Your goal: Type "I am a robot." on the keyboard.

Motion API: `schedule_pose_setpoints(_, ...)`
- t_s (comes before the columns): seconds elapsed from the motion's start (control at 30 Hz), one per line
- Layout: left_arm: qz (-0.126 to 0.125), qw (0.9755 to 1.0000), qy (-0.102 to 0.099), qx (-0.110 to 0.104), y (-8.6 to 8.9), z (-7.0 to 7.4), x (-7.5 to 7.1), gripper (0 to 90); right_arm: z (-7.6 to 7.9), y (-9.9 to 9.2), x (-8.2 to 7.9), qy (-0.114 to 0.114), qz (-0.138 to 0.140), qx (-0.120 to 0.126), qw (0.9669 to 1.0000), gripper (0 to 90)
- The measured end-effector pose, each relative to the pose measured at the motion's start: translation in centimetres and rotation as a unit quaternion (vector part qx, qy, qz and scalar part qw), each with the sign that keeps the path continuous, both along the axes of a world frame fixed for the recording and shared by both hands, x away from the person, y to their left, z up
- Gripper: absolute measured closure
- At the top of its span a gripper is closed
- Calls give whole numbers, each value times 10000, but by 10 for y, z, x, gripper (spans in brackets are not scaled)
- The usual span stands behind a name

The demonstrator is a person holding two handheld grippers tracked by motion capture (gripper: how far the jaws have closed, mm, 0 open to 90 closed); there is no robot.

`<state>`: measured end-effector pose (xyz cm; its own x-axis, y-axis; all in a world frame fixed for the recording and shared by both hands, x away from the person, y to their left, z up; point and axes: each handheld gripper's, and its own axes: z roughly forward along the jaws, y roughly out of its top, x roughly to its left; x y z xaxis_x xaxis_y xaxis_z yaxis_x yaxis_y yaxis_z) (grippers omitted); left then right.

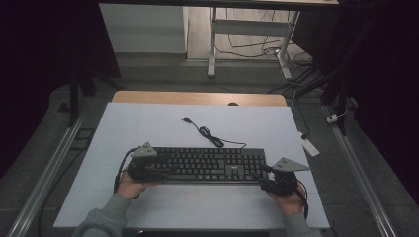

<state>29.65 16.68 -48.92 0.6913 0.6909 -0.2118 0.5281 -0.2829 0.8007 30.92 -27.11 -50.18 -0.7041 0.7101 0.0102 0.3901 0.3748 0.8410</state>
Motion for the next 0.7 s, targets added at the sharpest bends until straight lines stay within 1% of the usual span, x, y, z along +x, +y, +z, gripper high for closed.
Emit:
schedule_pose_setpoints(0.27, 93, 10000, -19, 31, 3, -1, 2, 425, 0, 1, 0, 5, 16, -43, 10000, 494)
schedule_pose_setpoints(0.43, 146, 9999, 0, 13, 0, -2, 5, 428, -1, 1, 0, 4, 19, -30, 10000, 493)
schedule_pose_setpoints(0.6, 177, 9998, -25, 113, -3, -4, 9, 435, -1, 2, 1, 7, 27, -52, 10000, 494)
schedule_pose_setpoints(0.7, 221, 9996, -46, 158, -4, -5, 12, 456, -1, 2, 1, -4, 25, -31, 10000, 494)
